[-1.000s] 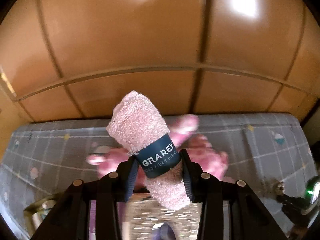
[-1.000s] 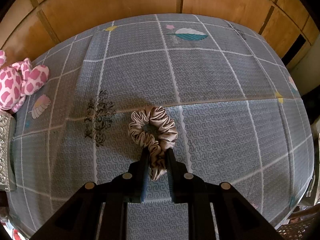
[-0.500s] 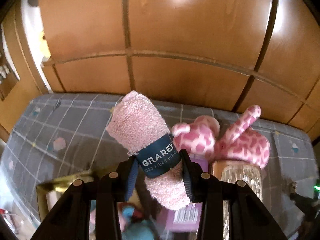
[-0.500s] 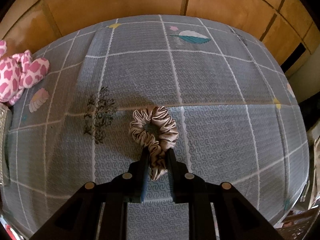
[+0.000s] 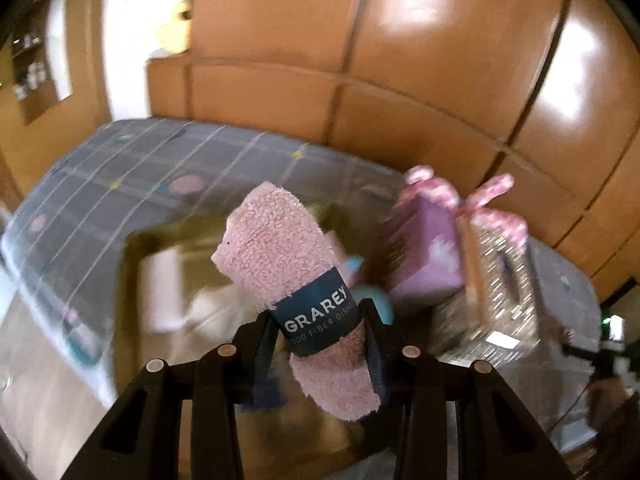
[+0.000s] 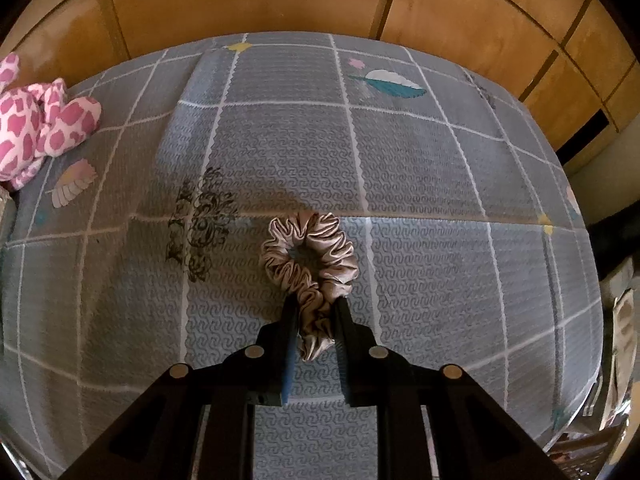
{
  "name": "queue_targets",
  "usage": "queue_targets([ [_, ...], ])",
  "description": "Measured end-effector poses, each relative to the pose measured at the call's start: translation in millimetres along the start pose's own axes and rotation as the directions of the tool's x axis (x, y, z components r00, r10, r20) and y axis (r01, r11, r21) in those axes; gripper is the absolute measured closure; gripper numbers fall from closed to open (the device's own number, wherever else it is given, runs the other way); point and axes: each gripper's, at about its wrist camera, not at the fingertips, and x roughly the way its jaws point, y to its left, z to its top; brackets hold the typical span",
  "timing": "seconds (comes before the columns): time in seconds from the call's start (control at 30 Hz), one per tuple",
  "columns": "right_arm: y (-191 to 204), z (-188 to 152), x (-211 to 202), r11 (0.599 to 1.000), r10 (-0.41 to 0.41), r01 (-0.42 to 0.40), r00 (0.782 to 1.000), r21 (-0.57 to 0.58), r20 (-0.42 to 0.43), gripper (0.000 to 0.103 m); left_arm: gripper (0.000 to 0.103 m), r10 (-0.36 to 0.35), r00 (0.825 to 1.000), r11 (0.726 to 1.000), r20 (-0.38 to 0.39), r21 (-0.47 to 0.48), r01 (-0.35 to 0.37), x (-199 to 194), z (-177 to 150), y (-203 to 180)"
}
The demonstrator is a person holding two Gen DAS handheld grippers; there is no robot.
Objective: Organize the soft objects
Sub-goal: 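Lift the pink towel roll with the left gripper and carry it to the tray, then open the left gripper to release the towel roll into the tray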
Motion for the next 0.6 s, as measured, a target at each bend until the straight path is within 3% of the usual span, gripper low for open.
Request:
queue_targets([
  [0.23, 1.9, -1.6, 0.1, 1.0, -0.013, 0.013, 1.0, -0.01, 0.005, 0.087, 0.063, 0.081, 0.995, 0.991, -0.061, -0.1, -0.087, -12.3, -58.4, 54.4],
  [0.4, 2.5, -1.9, 0.5, 0.999, -0.029, 0.03, 1.0, -0.024, 0.01, 0.087, 0.06, 0.144, 0.98, 0.979, -0.139, -0.126, -0.162, 12.7, -84.2, 76.2],
  [0.47, 2.4, -2.1, 0.2, 0.999, -0.033, 0.034, 0.999, -0.025, 0.011, 0.087, 0.054, 0.174, 0.971, 0.97, -0.161, -0.14, -0.197, 24.6, -86.8, 81.1],
  [0.5, 2.6, -1.8, 0.4, 0.999, -0.035, 0.035, 0.999, -0.026, 0.012, 0.087, 0.043, 0.181, 0.969, 0.969, -0.165, -0.137, -0.205, 29.0, -87.6, 82.0],
  [0.57, 3.3, -1.7, 0.4, 0.999, -0.04, 0.041, 0.999, -0.03, 0.014, 0.087, 0.033, 0.193, 0.967, 0.968, -0.164, -0.132, -0.215, 32.1, -87.3, 80.9],
  [0.6, 3.5, -1.6, 0.5, 0.999, -0.043, 0.044, 0.999, -0.032, 0.014, 0.087, 0.032, 0.198, 0.968, 0.966, -0.155, -0.134, -0.219, 30.6, -85.8, 79.4],
])
